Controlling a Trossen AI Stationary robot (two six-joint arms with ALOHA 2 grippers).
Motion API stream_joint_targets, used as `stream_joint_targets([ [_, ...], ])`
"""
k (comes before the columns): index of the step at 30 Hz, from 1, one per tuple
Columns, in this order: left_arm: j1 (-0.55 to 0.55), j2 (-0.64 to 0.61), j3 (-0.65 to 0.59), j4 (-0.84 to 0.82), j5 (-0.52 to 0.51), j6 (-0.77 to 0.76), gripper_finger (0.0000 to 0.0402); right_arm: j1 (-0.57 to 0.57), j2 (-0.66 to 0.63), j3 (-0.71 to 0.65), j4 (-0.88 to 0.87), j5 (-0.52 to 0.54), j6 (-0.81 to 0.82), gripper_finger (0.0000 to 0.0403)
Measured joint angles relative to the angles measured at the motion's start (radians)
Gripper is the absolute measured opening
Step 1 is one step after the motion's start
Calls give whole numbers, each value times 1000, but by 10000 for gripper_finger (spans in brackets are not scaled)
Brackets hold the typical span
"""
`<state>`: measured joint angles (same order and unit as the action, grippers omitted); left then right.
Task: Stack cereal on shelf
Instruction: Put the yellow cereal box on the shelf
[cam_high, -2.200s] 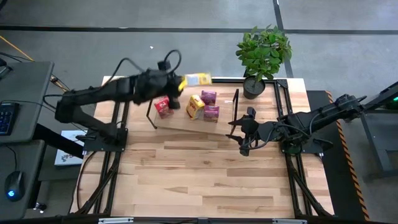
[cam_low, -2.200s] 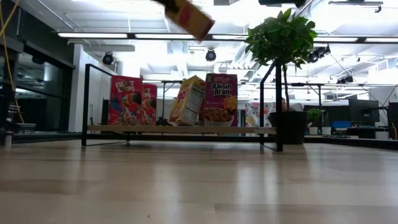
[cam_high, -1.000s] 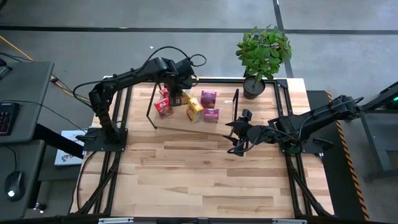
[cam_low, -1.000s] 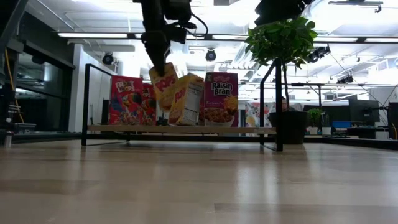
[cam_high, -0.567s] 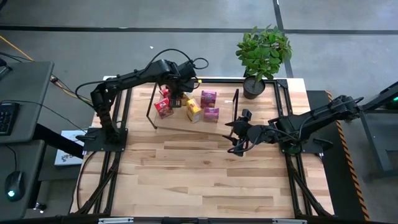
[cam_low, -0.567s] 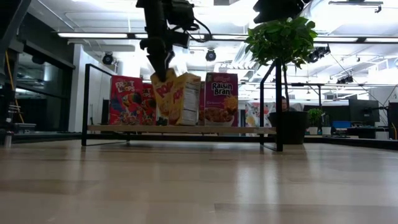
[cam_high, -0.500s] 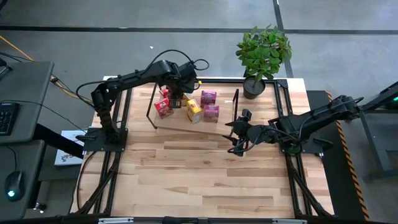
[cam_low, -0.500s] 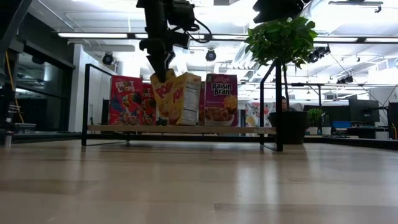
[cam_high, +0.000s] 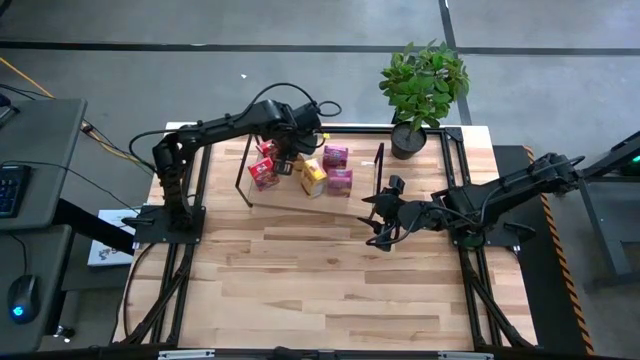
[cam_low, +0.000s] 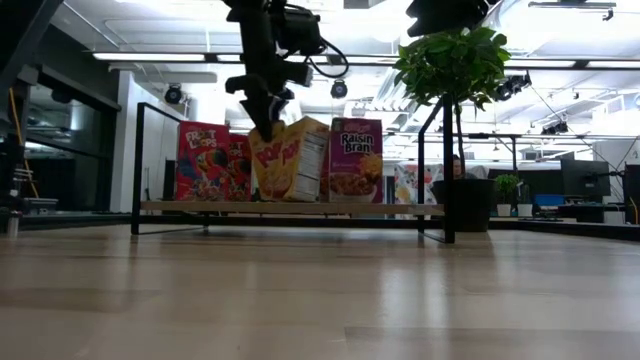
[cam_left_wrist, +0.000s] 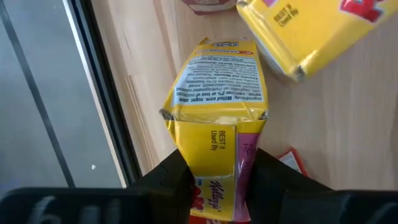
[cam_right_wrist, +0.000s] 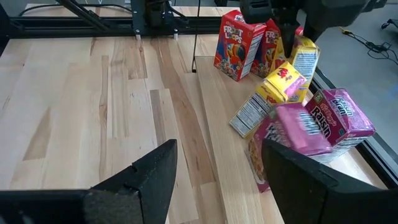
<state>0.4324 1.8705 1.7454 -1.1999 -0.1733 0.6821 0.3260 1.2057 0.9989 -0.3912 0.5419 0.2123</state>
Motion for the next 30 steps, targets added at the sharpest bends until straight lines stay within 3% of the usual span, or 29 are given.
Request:
stream_joint_targets([
  [14,-29,0,0,19,6,66,175,0,0,0,9,0,0,226],
  [22,-57,0,0,20,-48,168,175,0,0,0,9,0,0,226],
  [30,-68,0,0,19,-88,166,175,0,0,0,9,0,0,226],
])
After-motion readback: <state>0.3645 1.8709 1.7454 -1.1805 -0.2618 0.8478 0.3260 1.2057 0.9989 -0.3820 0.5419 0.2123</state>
